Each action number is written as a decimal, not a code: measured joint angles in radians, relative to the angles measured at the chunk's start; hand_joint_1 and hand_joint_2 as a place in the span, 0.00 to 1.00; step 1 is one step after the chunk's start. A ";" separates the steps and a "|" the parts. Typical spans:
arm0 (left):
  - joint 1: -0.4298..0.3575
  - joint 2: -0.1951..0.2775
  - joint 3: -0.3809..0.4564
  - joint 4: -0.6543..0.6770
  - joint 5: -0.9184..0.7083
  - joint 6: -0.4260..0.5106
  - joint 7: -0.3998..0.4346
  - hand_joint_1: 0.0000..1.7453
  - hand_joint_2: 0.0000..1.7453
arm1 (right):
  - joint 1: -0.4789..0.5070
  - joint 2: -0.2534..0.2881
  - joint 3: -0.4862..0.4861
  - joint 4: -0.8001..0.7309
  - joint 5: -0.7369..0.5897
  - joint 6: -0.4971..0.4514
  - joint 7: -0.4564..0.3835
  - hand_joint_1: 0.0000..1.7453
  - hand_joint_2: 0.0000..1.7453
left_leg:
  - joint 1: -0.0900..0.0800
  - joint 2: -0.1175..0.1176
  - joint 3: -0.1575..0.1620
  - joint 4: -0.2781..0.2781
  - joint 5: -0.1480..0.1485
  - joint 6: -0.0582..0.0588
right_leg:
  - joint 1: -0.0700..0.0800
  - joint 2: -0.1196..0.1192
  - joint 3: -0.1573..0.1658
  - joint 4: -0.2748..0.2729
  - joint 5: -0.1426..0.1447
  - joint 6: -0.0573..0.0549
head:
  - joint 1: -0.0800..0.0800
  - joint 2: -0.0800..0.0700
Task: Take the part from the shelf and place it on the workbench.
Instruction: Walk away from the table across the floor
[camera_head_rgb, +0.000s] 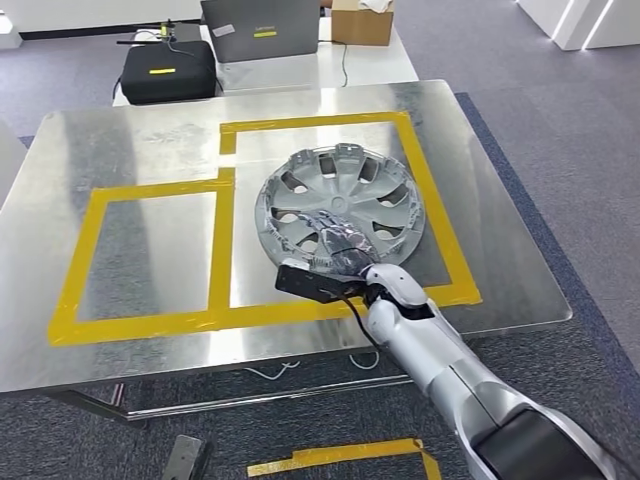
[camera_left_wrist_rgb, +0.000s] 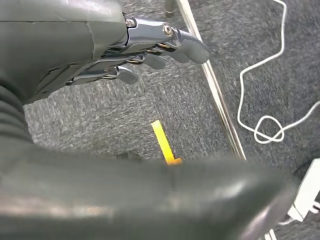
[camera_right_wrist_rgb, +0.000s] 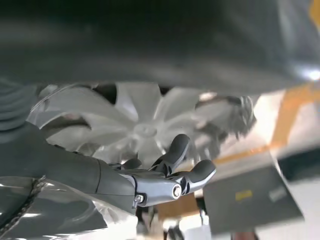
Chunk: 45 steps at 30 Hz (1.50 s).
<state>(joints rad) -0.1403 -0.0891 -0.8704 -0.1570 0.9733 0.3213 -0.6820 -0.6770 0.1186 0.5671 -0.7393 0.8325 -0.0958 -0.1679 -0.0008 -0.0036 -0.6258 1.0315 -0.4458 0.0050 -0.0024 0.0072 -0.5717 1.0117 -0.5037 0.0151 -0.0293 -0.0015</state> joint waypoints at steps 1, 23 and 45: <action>0.010 0.000 0.011 -0.001 0.001 0.000 -0.006 0.00 0.00 | 0.050 -0.027 -0.002 -0.082 0.009 -0.031 0.006 0.00 0.00 | 0.000 -0.001 0.001 0.000 -0.001 0.001 | 0.000 -0.001 0.001 0.000 -0.001 0.001 | 0.000 0.000; 0.103 -0.010 0.350 -0.032 -0.162 0.011 -0.010 0.00 0.00 | 0.805 -0.216 -0.457 -0.730 -0.097 -0.503 -0.238 0.00 0.00 | -0.007 -0.005 0.013 0.001 -0.019 0.013 | -0.007 -0.005 0.019 -0.006 -0.014 0.012 | 0.000 0.000; 0.110 -0.043 0.436 -0.018 -0.199 0.052 0.101 0.00 0.00 | 0.694 -0.090 -1.464 0.227 -0.199 -0.503 -0.223 0.00 0.00 | -0.013 0.074 0.028 -0.014 0.002 0.022 | -0.015 -0.061 0.060 -0.008 -0.025 0.035 | 0.003 0.000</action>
<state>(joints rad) -0.0303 -0.1316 -0.4345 -0.1747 0.7744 0.3729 -0.5808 0.0173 0.0283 -0.8973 -0.5122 0.6337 -0.5989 -0.3906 -0.0135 0.0708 -0.5974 1.0178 -0.4436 0.0267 -0.0176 -0.0540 -0.5114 1.0033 -0.5285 0.0501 -0.0264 -0.0015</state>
